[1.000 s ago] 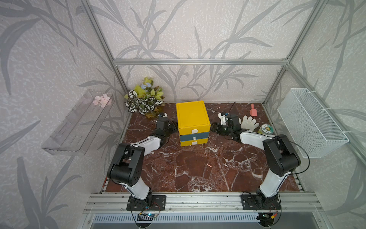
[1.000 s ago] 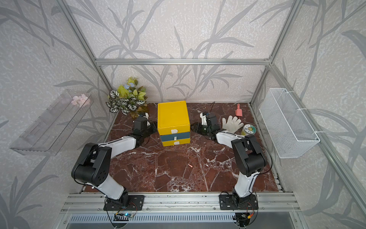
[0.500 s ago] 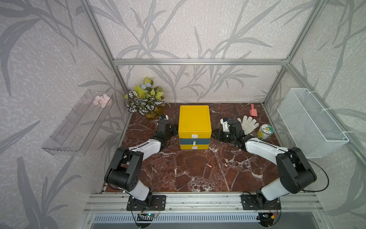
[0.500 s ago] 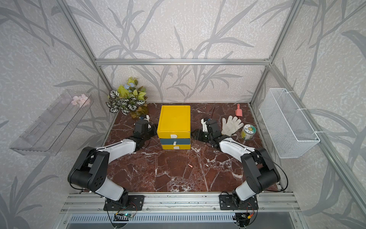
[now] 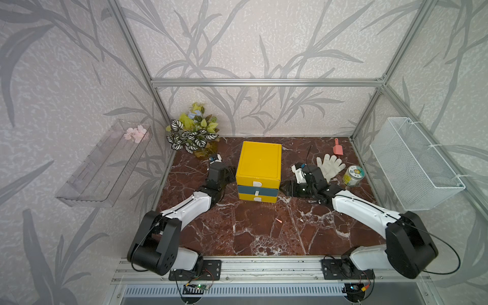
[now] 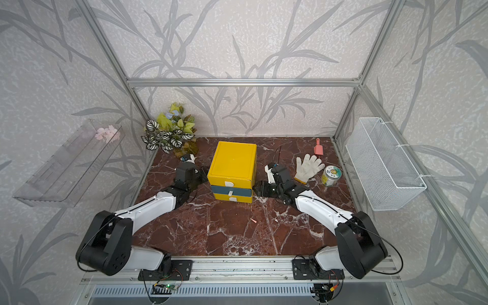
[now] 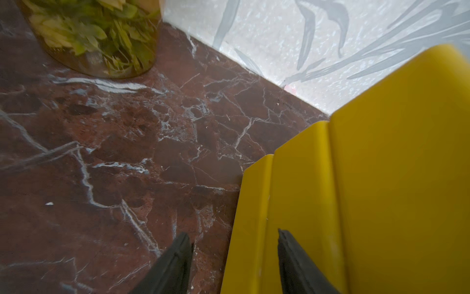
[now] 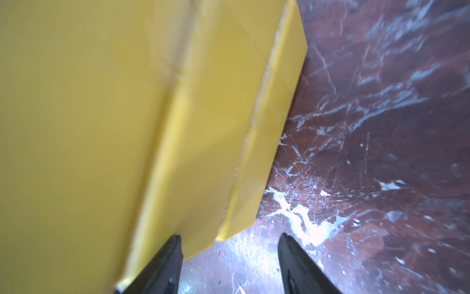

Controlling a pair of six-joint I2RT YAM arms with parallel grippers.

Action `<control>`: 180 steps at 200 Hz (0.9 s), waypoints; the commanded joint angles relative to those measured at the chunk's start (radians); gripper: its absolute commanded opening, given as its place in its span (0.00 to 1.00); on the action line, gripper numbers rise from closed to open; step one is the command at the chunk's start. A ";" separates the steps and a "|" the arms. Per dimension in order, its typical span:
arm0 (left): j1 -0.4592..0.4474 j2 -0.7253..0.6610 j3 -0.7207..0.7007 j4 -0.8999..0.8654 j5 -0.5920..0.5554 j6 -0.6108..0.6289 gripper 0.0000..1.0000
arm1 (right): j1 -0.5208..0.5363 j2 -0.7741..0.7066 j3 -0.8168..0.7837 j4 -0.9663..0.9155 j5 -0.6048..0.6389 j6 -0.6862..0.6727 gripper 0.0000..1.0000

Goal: Take the keys out of the drawer
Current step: Move the storage box to the center of the board, then open the drawer in the storage box.

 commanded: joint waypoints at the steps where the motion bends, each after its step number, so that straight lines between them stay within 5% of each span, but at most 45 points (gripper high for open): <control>1: -0.014 -0.139 -0.044 -0.052 -0.143 0.081 0.58 | -0.035 -0.095 0.035 -0.075 0.081 -0.073 0.65; 45: -0.063 -0.377 -0.042 -0.180 -0.211 0.249 0.57 | -0.040 -0.115 0.228 -0.179 0.182 -0.147 0.72; 73: -0.252 -0.442 -0.008 -0.277 -0.336 0.338 0.57 | -0.034 -0.038 0.389 -0.230 0.169 -0.127 0.72; 125: -0.666 -0.390 -0.028 -0.216 -0.611 0.329 0.58 | 0.001 0.036 0.475 -0.244 0.211 -0.108 0.73; 180: -0.733 -0.275 -0.080 -0.068 -0.601 0.268 0.56 | 0.041 0.086 0.473 -0.293 0.201 -0.102 0.73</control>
